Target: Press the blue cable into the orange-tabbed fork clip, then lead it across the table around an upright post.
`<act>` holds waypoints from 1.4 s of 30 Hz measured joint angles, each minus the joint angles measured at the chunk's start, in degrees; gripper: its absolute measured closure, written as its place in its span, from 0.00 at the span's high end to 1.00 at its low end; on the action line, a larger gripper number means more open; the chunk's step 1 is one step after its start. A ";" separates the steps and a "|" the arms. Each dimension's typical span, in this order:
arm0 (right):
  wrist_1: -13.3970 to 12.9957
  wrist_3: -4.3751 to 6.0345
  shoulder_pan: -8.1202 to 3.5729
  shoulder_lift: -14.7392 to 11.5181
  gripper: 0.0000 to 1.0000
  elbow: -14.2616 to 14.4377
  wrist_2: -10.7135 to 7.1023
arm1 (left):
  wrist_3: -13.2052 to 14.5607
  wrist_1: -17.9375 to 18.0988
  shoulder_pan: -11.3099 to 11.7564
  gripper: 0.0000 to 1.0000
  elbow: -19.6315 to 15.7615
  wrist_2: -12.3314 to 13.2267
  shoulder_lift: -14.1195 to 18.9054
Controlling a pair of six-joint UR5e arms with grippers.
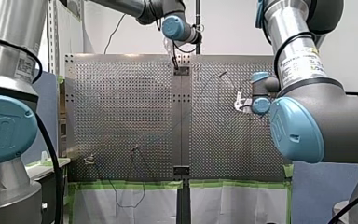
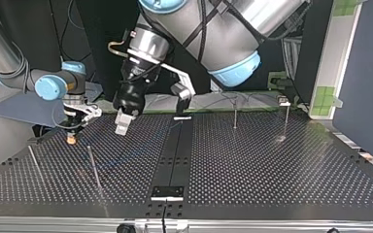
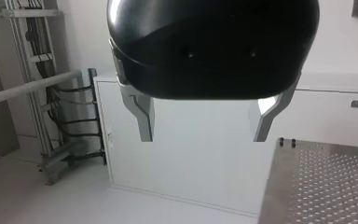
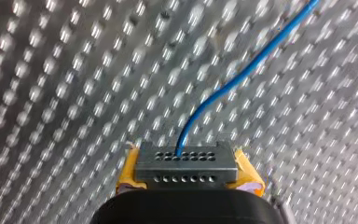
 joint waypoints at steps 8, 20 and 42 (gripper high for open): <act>-3.77 1.10 -0.57 2.67 0.00 3.97 3.65 | -2.01 3.55 0.11 0.99 -3.55 2.08 -3.10; -9.09 0.86 -0.96 8.19 0.00 7.10 6.94 | -2.31 9.85 -0.38 0.99 -9.83 2.23 -3.94; -17.73 0.87 -5.84 19.26 0.00 5.81 8.16 | -5.80 20.78 -0.14 0.99 -20.75 0.93 -3.98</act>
